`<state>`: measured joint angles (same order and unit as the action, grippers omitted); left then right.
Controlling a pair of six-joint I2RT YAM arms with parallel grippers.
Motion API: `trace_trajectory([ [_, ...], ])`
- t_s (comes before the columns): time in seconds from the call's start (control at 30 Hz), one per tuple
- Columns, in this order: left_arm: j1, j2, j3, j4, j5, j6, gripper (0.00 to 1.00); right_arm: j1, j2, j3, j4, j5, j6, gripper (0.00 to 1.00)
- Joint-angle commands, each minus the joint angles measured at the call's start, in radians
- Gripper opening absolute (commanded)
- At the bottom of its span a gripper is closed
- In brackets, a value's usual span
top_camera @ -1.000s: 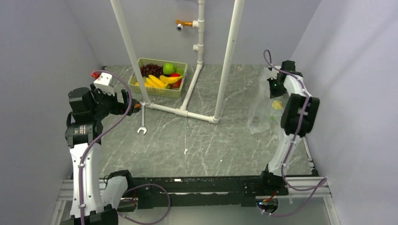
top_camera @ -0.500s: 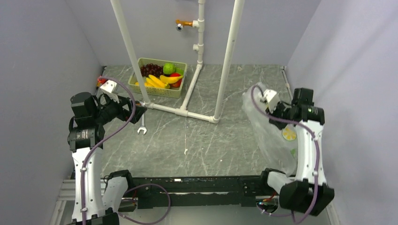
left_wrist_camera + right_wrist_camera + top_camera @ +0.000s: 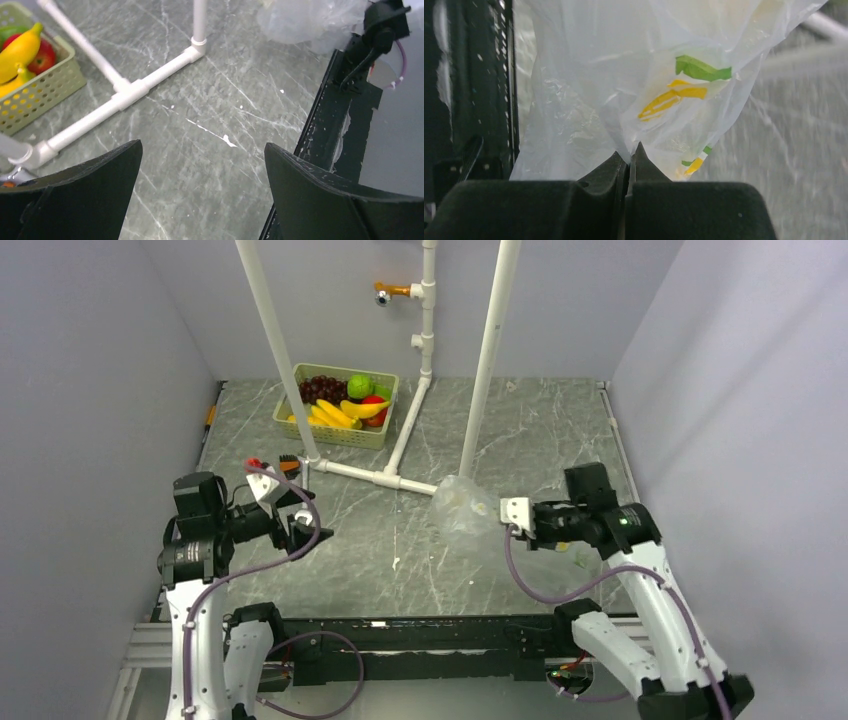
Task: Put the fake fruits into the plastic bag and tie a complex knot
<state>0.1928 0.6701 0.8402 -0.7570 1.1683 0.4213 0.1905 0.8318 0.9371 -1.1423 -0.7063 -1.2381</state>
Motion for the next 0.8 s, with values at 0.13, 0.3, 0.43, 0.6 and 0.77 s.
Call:
trace_trajectory([
  [0.13,-0.058,-0.013,0.070,-0.391,0.187,0.800,0.99,0.376,0.266,0.141,0.280,-0.178,0.161,0.04],
  [0.3,-0.269,0.043,0.134,-0.398,0.045,0.885,0.99,0.508,0.377,0.202,0.293,-0.194,0.122,0.05],
  [0.43,-0.436,0.056,0.113,-0.191,-0.034,0.681,0.99,0.550,0.431,0.227,0.272,-0.210,0.070,0.05],
  [0.6,-0.644,0.081,0.079,-0.001,-0.110,0.504,0.99,0.586,0.452,0.231,0.309,-0.232,0.065,0.07],
  [0.77,-0.734,0.148,0.116,-0.016,-0.115,0.431,0.39,0.593,0.460,0.242,0.343,-0.219,0.089,0.17],
])
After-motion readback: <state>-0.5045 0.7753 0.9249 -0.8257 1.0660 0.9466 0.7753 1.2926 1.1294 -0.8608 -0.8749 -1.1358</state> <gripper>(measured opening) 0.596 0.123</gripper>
